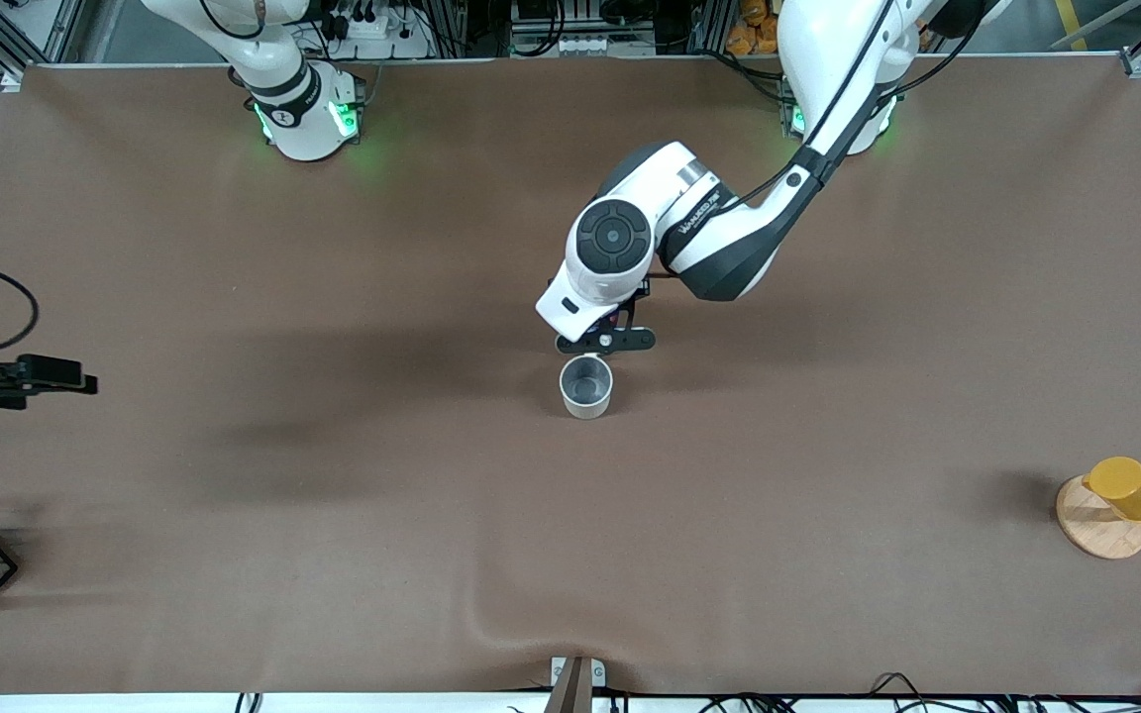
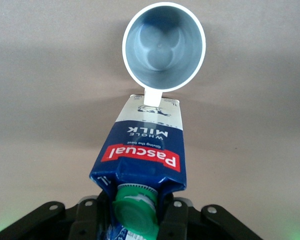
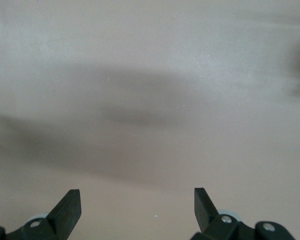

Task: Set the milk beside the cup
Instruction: 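Lower the carton beside the mug and open the left gripper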

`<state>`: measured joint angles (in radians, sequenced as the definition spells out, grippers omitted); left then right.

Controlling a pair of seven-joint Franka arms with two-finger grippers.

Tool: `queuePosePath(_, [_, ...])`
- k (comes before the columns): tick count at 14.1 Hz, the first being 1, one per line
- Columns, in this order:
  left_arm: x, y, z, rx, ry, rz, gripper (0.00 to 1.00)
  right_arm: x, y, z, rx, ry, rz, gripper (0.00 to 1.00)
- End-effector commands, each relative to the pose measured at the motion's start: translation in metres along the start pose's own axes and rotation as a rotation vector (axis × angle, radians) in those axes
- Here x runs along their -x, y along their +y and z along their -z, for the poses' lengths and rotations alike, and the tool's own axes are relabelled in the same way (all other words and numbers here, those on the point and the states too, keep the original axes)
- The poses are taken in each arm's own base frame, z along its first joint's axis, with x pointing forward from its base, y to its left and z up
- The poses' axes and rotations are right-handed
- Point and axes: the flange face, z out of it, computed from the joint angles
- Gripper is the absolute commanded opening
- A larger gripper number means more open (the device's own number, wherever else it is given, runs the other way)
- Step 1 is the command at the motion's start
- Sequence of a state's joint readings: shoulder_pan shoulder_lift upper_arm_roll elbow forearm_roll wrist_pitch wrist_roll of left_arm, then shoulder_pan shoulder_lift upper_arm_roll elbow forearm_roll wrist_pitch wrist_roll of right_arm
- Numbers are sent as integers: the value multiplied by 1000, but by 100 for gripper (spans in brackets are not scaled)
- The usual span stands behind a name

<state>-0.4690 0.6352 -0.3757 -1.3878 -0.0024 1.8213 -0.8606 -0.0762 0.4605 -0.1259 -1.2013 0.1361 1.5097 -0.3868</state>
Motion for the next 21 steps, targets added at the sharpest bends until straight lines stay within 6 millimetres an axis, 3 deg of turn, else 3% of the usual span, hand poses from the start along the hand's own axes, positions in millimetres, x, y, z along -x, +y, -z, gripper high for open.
queuePosePath(1, [-2,5,2,12,-6,53,29,21,-19,37,30,34,52,100])
queuePosePath(5, [-2,5,-5,1,-14,62,30,35,-30,51,18,8,27,100])
queuePosePath(6, [-3,5,-6,0,-15,61,41,35,-29,52,9,10,25,100])
queuePosePath(8, [-4,5,-5,4,-10,45,100,52,-38,58,12,41,-6,100])
queuePosePath(11, [1,5,9,12,4,31,100,72,-57,50,3,57,-60,100])
queuePosePath(13, [7,4,23,16,18,28,100,81,-59,57,1,65,-97,100])
queuePosePath(16, [16,-4,51,11,32,27,100,101,-81,83,10,98,-225,100])
queuePosePath(19, [32,-24,103,3,65,38,100,105,-88,99,98,117,-213,100])
queuePosePath(20, [23,-50,130,15,85,81,100,105,-102,104,114,125,-197,100])
queuePosePath(21, [19,-76,160,29,112,119,100,107,-104,106,108,131,-254,100])
